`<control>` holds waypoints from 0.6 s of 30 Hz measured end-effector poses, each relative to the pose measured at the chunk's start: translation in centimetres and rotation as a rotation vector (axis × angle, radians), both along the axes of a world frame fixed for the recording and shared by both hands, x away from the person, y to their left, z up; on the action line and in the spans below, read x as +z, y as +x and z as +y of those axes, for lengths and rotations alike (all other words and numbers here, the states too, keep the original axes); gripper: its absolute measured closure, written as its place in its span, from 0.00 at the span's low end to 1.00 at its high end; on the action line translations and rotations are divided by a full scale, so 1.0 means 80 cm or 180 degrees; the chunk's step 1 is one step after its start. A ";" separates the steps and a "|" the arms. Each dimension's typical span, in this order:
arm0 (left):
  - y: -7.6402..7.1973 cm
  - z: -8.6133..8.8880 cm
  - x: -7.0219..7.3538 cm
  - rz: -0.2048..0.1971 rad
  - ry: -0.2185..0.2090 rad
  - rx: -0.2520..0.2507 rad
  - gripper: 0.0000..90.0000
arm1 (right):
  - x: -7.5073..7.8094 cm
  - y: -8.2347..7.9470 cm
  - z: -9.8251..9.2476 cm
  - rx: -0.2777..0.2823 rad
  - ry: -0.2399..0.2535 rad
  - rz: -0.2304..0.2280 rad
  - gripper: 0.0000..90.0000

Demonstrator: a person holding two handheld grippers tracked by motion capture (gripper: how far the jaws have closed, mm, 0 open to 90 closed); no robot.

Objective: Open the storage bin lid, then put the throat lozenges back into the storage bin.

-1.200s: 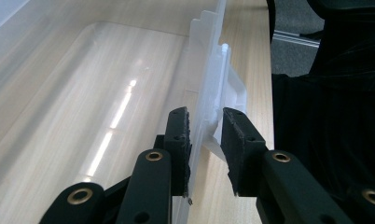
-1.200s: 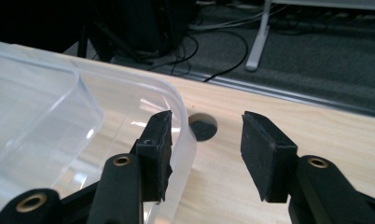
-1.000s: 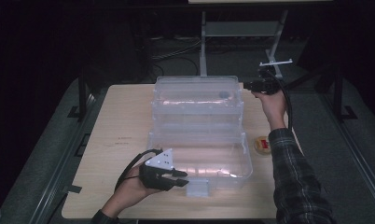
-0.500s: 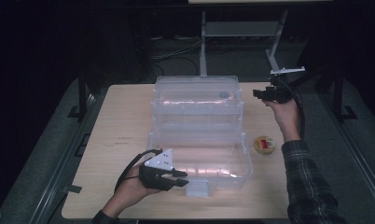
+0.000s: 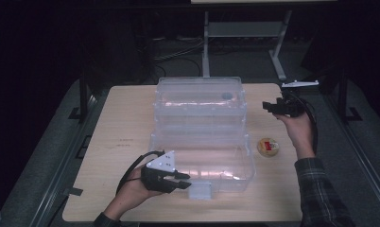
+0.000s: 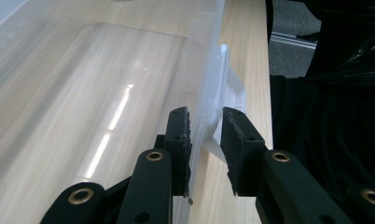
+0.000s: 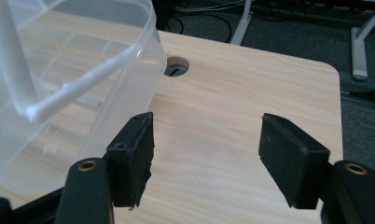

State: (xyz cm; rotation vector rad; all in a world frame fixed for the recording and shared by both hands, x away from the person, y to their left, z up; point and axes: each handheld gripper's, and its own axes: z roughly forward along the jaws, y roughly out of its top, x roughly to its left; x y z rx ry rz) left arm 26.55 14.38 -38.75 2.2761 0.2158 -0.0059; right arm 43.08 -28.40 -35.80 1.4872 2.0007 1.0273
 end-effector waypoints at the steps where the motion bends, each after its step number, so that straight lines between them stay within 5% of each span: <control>1: 0.000 0.000 0.000 0.0005 0.0011 -0.0005 0.80 | -0.001 -0.003 -0.001 0.0006 0.0001 0.0006 0.38; 18: 0.000 0.000 0.000 -0.0004 -0.0001 -0.0004 0.80 | -0.020 -0.036 -0.010 0.0082 0.0042 0.0016 0.27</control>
